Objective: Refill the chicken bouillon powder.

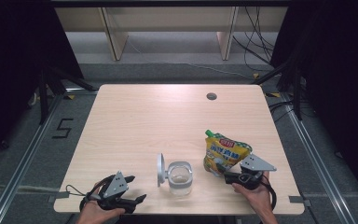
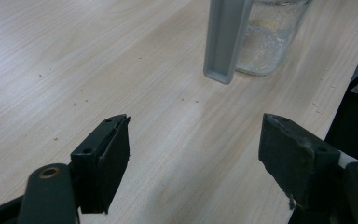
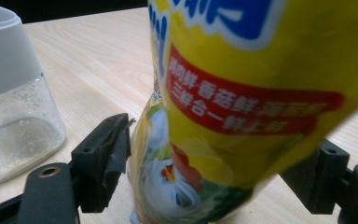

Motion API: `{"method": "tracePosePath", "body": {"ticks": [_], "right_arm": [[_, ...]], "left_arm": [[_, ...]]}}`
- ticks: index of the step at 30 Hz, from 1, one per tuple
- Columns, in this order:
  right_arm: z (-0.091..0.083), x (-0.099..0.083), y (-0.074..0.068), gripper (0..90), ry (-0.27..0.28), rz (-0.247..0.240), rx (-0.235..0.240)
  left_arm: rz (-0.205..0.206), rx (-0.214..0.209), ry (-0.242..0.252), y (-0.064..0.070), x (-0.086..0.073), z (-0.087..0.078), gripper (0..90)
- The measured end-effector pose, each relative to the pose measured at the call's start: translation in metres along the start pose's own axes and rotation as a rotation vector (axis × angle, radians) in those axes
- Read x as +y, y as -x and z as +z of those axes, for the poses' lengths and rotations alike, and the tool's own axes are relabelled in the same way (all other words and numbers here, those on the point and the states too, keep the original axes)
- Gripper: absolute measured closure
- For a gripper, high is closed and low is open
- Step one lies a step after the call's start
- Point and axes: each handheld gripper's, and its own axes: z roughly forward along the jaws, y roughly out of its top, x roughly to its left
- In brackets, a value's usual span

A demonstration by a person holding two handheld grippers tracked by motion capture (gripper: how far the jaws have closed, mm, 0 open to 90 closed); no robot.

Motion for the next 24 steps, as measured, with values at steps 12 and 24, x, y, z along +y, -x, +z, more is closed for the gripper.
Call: {"method": "tracePosePath", "body": {"ticks": [12,24], "right_arm": [[0.006,-0.001,0.001,26.6,0.014,0.053,0.029],[0.016,-0.003,0.002,29.9,0.065,0.076,0.015]], "left_arm": [[-0.011,-0.013,0.011,0.002,-0.001,0.002,24.3],[0.014,-0.025,-0.021,0.002,-0.001,0.002,24.4]]}}
